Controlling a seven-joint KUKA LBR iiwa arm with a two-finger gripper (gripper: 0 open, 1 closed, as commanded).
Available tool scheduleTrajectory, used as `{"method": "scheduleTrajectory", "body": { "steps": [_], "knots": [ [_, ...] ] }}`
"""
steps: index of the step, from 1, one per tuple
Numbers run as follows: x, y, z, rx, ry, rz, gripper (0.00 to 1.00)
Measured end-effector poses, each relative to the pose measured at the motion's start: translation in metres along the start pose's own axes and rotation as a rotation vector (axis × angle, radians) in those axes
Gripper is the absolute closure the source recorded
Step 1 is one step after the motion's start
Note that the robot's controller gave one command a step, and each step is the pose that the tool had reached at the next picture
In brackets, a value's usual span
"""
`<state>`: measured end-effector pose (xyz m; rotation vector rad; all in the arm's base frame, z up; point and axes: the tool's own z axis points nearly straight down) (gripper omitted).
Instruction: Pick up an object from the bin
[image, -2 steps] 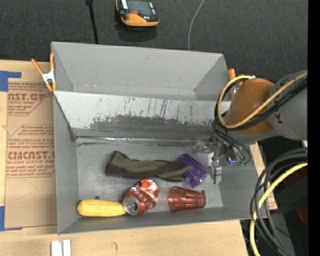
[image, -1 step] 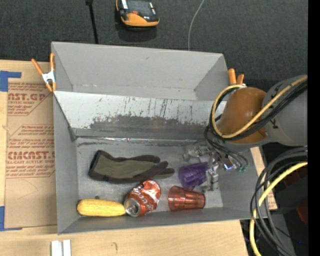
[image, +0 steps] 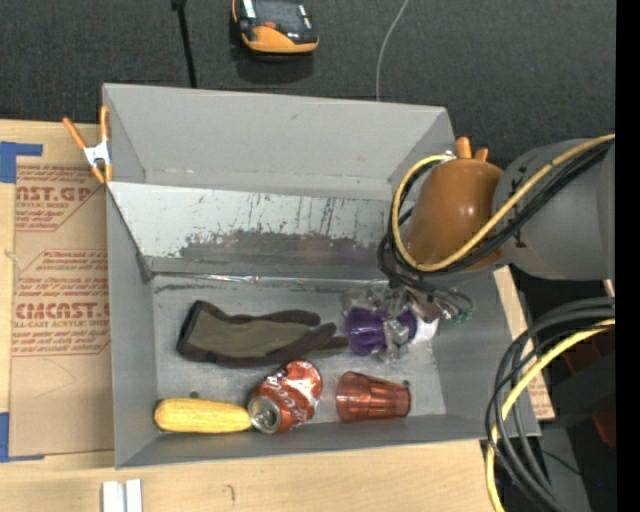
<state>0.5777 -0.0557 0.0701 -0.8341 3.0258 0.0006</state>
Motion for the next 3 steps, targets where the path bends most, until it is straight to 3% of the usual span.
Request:
{"method": "scheduleTrajectory", "body": {
  "steps": [1,2,3],
  "knots": [
    [0.000,0.000,0.000,0.000,0.000,0.000,1.00],
    [-0.003,-0.005,-0.094,0.000,0.001,0.008,1.00],
    [-0.003,-0.005,-0.094,0.000,0.001,0.008,1.00]
  ]
}}
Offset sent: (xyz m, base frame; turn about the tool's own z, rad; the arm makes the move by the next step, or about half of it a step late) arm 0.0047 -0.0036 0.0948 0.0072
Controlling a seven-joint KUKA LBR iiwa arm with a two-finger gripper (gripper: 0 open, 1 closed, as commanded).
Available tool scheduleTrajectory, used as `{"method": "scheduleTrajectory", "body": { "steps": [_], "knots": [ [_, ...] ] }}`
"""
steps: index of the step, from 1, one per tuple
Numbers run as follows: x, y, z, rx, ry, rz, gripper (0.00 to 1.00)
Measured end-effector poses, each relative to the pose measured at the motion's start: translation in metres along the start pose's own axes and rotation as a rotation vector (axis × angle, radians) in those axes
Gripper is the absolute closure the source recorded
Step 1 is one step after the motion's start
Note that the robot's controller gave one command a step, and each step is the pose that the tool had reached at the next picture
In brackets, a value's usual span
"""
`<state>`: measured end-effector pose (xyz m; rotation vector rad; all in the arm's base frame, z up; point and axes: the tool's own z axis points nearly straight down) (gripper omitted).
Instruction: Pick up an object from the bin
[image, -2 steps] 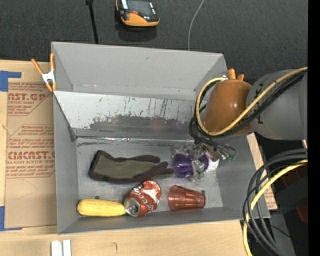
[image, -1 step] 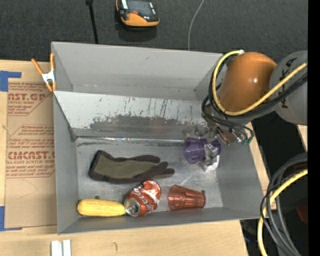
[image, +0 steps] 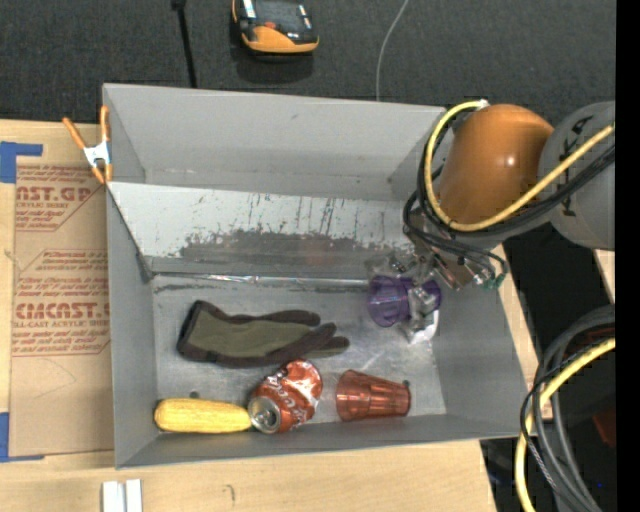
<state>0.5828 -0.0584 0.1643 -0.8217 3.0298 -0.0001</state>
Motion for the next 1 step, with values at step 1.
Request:
{"method": "scheduleTrajectory", "body": {
  "steps": [1],
  "knots": [
    [0.0202,-0.0020,-0.0467,-0.005,0.007,0.007,1.00]
  ]
}}
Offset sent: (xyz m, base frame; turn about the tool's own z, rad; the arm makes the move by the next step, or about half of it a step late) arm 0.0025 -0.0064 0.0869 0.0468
